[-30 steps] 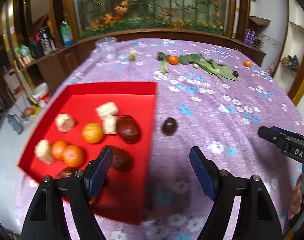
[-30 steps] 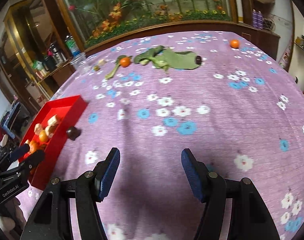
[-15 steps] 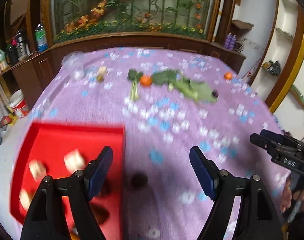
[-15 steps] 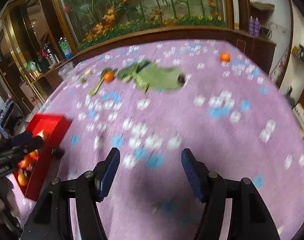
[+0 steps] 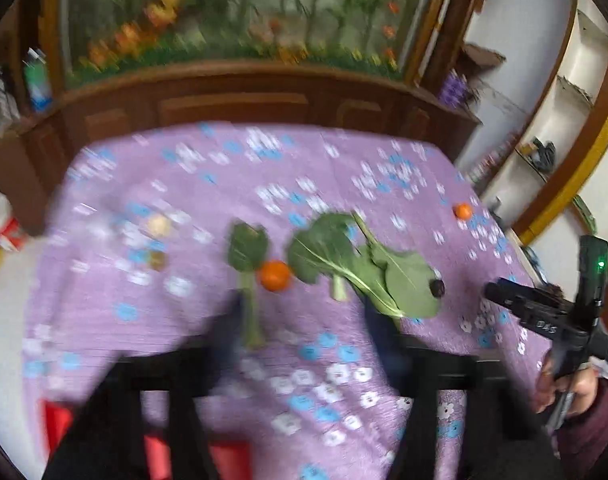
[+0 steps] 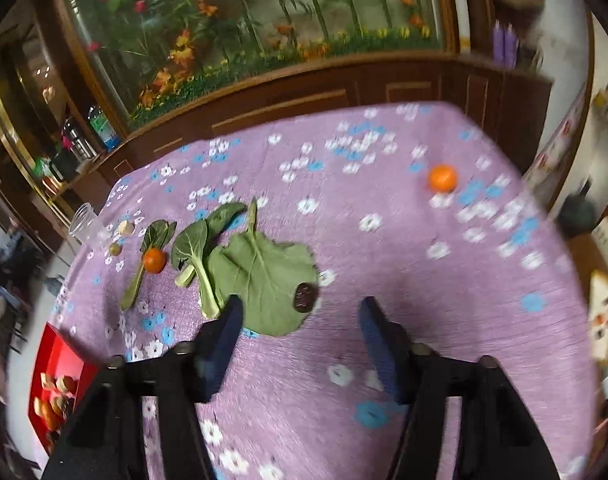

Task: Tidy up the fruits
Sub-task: 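Move both grippers toward the bok choy and the last tangerine, then grasp a tangerine with the left gripper while the right gripper grasps a dark plum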

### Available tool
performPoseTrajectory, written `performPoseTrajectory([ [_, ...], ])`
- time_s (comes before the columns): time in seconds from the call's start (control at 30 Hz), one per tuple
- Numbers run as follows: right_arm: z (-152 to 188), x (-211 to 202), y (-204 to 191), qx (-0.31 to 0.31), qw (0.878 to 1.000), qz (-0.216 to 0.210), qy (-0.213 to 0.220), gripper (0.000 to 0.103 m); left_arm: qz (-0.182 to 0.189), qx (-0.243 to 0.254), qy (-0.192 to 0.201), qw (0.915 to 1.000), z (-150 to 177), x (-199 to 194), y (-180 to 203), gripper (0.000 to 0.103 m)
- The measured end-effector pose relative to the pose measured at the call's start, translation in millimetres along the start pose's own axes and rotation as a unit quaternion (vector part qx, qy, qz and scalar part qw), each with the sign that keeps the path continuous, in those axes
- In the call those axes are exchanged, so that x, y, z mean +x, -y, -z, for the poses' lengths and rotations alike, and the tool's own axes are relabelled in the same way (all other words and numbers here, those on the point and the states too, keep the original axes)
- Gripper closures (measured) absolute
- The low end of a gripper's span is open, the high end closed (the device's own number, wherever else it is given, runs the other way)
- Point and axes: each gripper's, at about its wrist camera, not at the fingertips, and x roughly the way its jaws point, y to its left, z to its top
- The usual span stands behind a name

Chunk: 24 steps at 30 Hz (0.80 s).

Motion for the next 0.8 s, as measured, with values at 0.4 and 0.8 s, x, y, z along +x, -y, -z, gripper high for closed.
performPoseTrajectory([
  [0.4, 1.2, 51.9, 13.9, 0.029, 0.999, -0.043, -0.006, 0.054, -0.015, -0.021, -0.022, 0.9994, -14.7, 115.6, -15.4, 0.074],
  [0.8, 6.3, 72.9, 3.8, -0.002, 1.0, -0.017, -0.017, 0.057, -0.019, -0.03, -0.018, 0.9992, -23.3, 120.9, -32.7, 0.07],
])
